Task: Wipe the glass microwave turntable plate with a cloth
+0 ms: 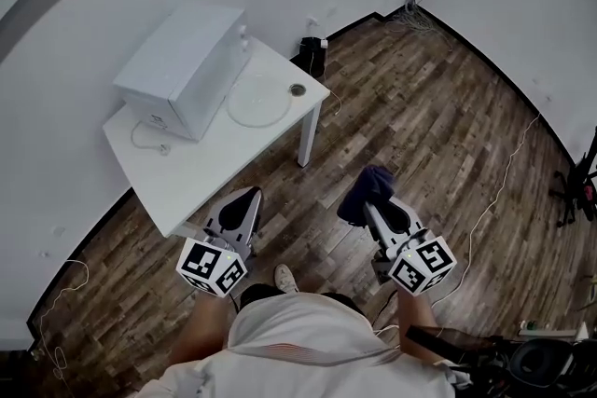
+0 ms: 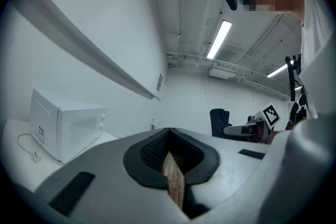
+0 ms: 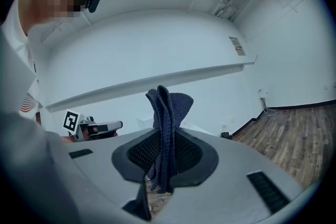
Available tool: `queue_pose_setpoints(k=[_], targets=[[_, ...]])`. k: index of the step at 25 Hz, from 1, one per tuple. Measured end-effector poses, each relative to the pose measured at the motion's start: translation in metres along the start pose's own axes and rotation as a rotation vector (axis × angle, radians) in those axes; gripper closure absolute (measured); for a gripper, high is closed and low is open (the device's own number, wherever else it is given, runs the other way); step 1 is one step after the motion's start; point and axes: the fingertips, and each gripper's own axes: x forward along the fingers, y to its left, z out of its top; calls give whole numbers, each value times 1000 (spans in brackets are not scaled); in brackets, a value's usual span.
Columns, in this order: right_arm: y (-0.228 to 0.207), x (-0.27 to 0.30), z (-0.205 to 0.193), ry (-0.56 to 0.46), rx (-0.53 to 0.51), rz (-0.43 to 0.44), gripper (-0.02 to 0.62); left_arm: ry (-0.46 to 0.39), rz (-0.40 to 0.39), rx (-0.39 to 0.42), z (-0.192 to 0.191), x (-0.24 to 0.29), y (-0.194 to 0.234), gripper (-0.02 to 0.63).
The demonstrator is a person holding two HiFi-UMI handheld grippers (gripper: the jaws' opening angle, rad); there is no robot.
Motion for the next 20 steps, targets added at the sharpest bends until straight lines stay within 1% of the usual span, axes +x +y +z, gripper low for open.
queue_pose_setpoints(k=[3, 10, 16, 20], targets=[[-1, 24, 5, 7, -3, 11, 529, -2, 1, 9, 4, 8, 19, 597], [-7, 64, 8, 32, -4, 52, 529, 3, 35, -21, 1, 18, 47, 597], [-20, 107, 4, 56, 15, 120, 529, 0, 109, -10, 3, 30, 76, 597], [-37, 143, 12, 54, 22, 178, 529, -2, 165, 3, 9, 48, 97, 597]])
